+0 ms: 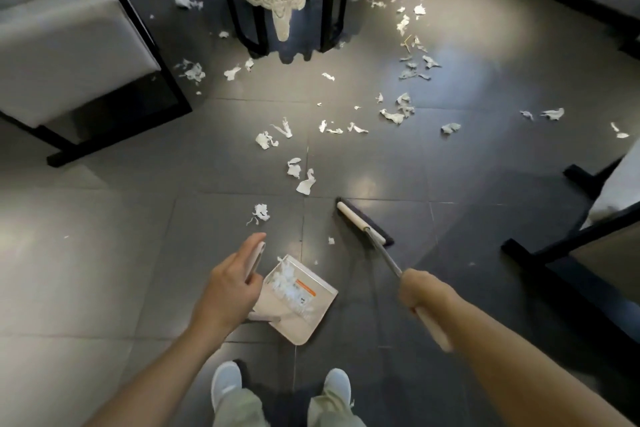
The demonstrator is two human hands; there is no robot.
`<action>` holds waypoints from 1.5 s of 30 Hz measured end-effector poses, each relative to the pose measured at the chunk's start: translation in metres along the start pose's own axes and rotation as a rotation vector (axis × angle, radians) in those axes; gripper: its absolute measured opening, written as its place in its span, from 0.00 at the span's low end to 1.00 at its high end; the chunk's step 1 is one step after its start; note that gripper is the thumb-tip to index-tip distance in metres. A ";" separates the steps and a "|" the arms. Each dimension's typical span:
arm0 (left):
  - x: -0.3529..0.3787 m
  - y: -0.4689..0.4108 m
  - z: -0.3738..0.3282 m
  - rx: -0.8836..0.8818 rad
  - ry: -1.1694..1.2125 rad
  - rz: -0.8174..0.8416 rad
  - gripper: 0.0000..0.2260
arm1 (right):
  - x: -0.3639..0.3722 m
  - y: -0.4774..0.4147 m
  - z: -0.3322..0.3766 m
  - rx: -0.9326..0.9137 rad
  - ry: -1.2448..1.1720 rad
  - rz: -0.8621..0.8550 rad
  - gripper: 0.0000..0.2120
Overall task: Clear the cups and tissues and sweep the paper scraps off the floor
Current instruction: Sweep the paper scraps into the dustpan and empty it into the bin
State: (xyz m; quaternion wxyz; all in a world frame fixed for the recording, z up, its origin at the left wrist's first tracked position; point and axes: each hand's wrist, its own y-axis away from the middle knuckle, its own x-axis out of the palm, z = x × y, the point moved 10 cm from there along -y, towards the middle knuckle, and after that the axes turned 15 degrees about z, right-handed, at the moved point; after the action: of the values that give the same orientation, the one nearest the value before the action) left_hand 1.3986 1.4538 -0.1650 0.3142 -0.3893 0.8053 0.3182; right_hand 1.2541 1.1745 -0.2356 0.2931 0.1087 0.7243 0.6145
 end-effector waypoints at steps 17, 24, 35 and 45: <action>-0.090 0.009 0.074 0.106 0.057 0.092 0.30 | 0.060 0.120 0.151 -0.117 -0.052 0.099 0.15; -0.161 -0.010 0.148 0.011 0.107 0.075 0.28 | 0.004 0.101 0.214 -0.110 -0.250 -0.023 0.15; -0.221 -0.111 0.201 -0.069 0.084 0.042 0.29 | -0.146 0.014 0.249 0.023 -0.386 -0.155 0.05; -0.226 -0.211 0.188 -0.055 0.173 -0.001 0.29 | -0.213 -0.052 0.286 0.042 -0.176 -0.077 0.21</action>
State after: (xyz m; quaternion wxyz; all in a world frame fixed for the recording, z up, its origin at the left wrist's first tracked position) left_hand 1.7346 1.5884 -0.1636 0.2327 -0.4242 0.8203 0.3051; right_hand 1.5955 1.2891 -0.2440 0.3765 0.1405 0.7122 0.5756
